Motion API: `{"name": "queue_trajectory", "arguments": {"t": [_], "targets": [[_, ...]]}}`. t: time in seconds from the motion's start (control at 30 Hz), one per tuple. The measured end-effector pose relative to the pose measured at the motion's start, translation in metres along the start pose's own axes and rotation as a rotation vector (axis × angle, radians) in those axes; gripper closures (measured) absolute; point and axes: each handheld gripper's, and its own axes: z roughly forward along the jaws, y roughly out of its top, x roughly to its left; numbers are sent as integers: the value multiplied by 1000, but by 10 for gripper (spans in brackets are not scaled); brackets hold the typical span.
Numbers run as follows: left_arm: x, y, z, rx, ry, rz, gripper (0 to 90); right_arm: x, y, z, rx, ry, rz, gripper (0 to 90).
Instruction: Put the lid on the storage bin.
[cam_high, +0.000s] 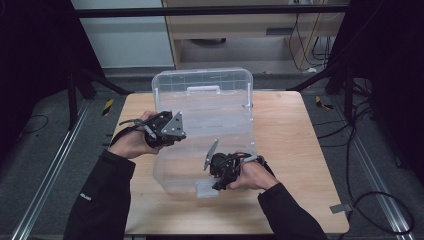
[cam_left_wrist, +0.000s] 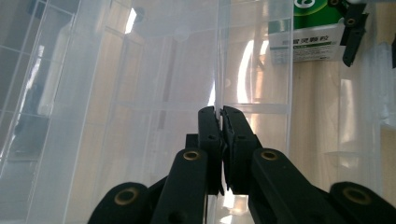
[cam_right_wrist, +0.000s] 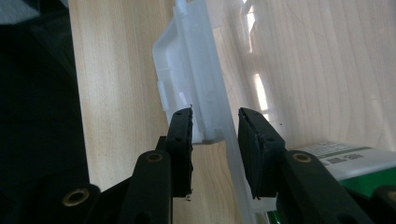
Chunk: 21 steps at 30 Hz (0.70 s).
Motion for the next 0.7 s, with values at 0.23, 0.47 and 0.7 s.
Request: {"name": "queue_trajectory", "arguments": {"t": [0.23,0.47,0.7], "targets": [[-9,-1,-3,9,6,-2,867,3,-3,-1,-8,-8,-7,659],[-17,-3,-3,-9,9,-13,867,4,-4,-1,-14,-14,-11,657],[-25,-7,-4,-33,-17,-42,863,6,-5,0,-41,-38,0,692]]}}
